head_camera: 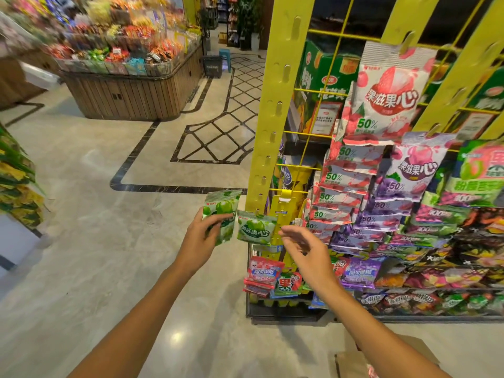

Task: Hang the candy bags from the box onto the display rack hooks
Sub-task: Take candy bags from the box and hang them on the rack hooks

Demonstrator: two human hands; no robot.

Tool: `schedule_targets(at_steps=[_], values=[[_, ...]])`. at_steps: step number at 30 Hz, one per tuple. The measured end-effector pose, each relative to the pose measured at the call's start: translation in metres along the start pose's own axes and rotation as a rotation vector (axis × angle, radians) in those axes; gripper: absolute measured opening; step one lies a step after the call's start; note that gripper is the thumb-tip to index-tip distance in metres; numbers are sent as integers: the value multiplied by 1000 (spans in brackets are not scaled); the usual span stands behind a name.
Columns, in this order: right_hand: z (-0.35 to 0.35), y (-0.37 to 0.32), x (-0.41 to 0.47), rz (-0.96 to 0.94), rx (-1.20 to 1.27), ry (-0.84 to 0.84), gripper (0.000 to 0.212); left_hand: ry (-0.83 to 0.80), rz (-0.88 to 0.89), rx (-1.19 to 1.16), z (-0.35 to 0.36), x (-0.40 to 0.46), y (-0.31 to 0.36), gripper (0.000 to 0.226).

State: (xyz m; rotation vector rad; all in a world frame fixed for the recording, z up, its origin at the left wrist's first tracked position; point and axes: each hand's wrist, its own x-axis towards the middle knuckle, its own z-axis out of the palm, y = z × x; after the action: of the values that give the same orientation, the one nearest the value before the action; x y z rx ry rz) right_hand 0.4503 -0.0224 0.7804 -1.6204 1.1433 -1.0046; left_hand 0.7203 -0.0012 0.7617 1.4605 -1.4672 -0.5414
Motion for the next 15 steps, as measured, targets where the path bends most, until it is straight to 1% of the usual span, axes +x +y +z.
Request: schedule_targets(at_steps=[3,5,7,8,9,10,12,13,15], values=[[16,-21,7,-45,47,-101,27,-3,80,3,-15,-5,21,39],[29,-30,12,-23,85,-197,38,-71,125,-15,-22,-10,39,38],[39,-37,17,39,137,-273,50,-167,142,-48,-24,-15,54,36],[43,-39,18,64,177,-286,51,-209,135,-66,-23,-17,60,35],[45,-40,19,79,226,-281,45,-240,121,-83,-22,-18,64,34],[45,-41,19,80,266,-262,35,-259,108,-98,-20,-19,66,34],[41,-41,18,60,251,-194,15,-285,94,-138,-18,-19,69,33],[37,-38,18,53,227,-165,12,-293,103,-148,-17,-18,68,32],[28,-32,16,48,192,-117,18,-305,106,-185,-14,-16,67,28]])
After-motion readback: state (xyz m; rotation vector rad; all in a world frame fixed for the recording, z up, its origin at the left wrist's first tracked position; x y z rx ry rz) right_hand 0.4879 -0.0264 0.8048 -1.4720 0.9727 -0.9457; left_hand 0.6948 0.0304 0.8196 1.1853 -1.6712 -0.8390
